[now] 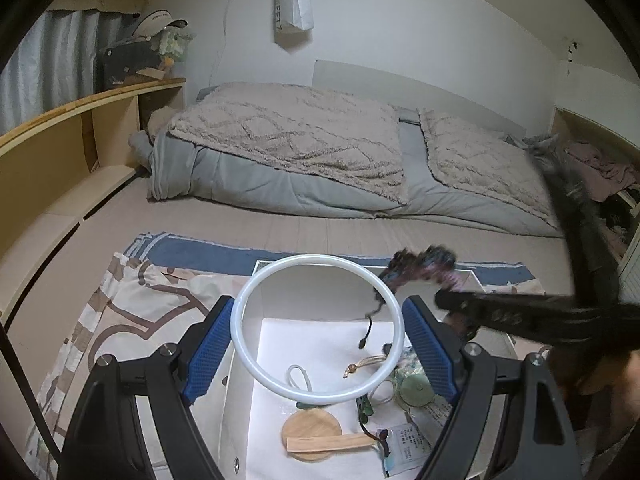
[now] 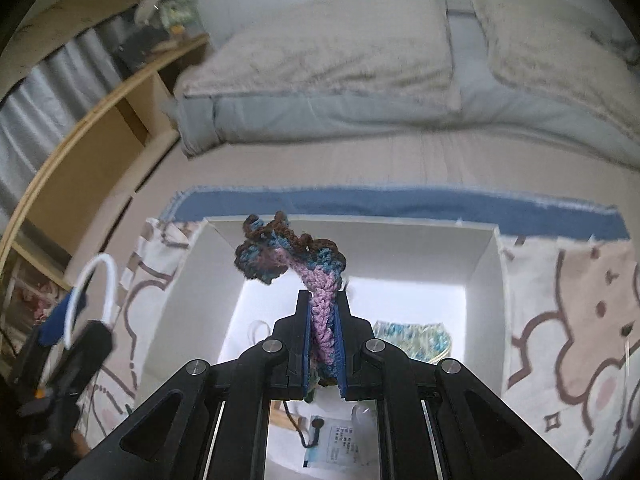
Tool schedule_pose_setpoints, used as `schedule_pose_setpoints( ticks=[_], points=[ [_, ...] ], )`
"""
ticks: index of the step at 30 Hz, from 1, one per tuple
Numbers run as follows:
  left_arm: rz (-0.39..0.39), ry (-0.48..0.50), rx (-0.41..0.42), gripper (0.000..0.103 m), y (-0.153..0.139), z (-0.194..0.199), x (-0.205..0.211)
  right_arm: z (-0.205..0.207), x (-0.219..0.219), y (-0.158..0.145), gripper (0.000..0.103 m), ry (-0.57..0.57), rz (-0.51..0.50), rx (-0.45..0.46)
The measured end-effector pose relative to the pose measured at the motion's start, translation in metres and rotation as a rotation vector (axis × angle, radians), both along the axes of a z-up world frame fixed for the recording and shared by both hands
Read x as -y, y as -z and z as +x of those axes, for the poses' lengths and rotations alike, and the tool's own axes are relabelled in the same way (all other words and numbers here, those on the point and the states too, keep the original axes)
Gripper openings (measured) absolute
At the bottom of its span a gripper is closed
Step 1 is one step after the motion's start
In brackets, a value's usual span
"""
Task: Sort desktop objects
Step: 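Lower the knit into the shoebox and open the right gripper, then lower the white ring into the shoebox and open the left gripper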
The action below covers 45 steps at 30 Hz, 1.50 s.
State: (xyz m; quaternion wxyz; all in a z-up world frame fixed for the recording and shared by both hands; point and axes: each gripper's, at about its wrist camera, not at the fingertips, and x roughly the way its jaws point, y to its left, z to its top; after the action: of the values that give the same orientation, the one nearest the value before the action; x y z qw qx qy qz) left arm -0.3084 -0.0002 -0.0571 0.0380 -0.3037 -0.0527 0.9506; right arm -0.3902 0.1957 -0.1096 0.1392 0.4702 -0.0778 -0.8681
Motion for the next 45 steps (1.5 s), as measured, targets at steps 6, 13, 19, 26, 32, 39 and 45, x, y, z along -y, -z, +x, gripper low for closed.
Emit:
schedule_pose_setpoints(
  ticks=[6, 13, 19, 26, 32, 39, 45],
  points=[
    [0.005, 0.01, 0.035, 0.084, 0.013, -0.009, -0.002, -0.015, -0.009, 0.042, 0.01, 0.033, -0.065, 0.122],
    [0.026, 0.012, 0.072, 0.084, 0.024, -0.019, -0.002, -0.017, -0.017, 0.059, 0.059, 0.058, -0.019, 0.125],
    [0.031, 0.02, 0.093, 0.084, 0.033, -0.024, -0.006, -0.001, -0.026, 0.038, 0.095, 0.025, -0.01, 0.02],
    [0.052, 0.04, 0.126, 0.084, 0.042, -0.038, -0.014, 0.041, -0.026, 0.026, 0.103, -0.08, 0.102, -0.044],
    [0.067, 0.027, 0.132, 0.084, 0.05, -0.048, -0.021, 0.08, -0.026, 0.024, 0.103, -0.132, 0.089, -0.077],
    [0.056, 0.033, 0.128, 0.096, 0.053, -0.05, -0.024, 0.105, -0.026, 0.016, 0.103, -0.098, 0.089, -0.161],
    [0.038, 0.049, 0.114, 0.096, 0.045, -0.043, -0.026, 0.11, -0.032, 0.014, 0.103, -0.063, 0.062, -0.172]
  ],
)
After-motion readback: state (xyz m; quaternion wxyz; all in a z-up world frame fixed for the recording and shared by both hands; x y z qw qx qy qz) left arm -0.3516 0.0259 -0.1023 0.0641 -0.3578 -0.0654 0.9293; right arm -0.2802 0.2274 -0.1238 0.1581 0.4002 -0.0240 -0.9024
